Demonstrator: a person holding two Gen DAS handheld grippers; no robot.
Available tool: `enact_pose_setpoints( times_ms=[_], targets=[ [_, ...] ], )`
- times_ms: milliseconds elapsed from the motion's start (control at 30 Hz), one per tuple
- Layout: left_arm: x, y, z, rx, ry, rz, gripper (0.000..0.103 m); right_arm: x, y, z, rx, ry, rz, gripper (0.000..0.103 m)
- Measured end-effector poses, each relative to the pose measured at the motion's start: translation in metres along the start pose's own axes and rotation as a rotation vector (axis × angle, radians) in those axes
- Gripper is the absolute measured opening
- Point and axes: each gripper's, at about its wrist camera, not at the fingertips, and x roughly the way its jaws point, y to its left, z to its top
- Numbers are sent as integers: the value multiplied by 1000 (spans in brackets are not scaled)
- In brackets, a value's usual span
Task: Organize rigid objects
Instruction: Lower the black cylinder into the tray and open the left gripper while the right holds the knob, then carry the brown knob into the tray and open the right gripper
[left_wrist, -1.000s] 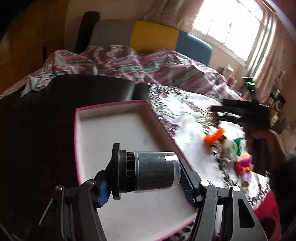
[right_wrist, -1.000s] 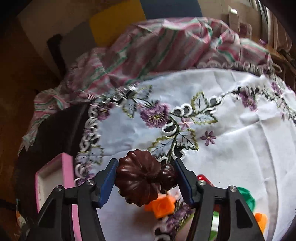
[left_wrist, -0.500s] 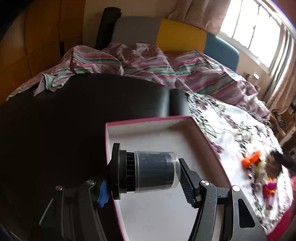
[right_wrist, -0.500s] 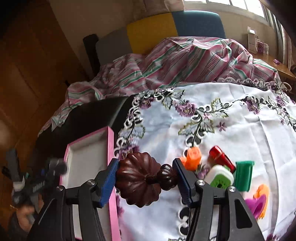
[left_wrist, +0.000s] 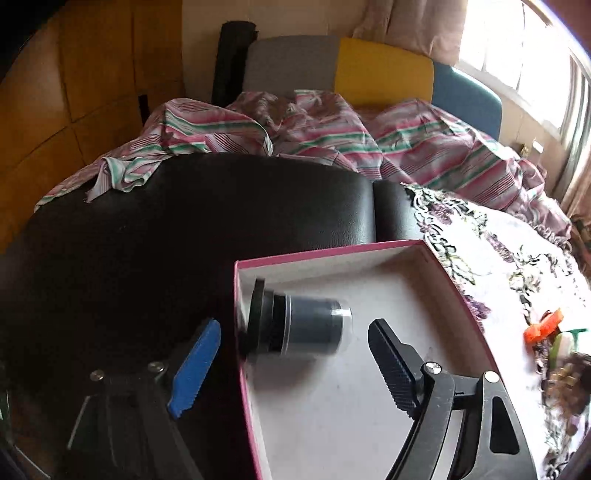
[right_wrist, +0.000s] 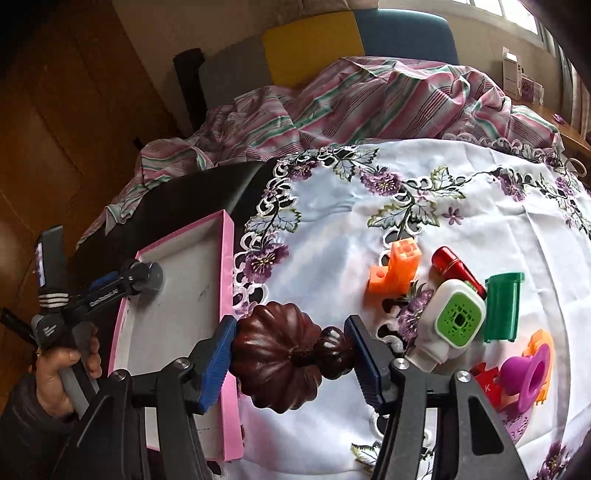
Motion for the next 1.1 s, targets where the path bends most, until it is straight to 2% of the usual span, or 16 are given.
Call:
enact_pose_setpoints(
  times_ms=[333,633,1100],
  targets=[
    [-68,7,-40,-35,-35,-4,83,-2,18,-3,-16,-14,37,60],
    [-110,6,-68,-35,-54,-7,83,-2,44,-16,-43,-12,96,60],
    [-136,27,-80,-65,-75,24,84,17,94,-30,-108,43,197,60]
  ],
)
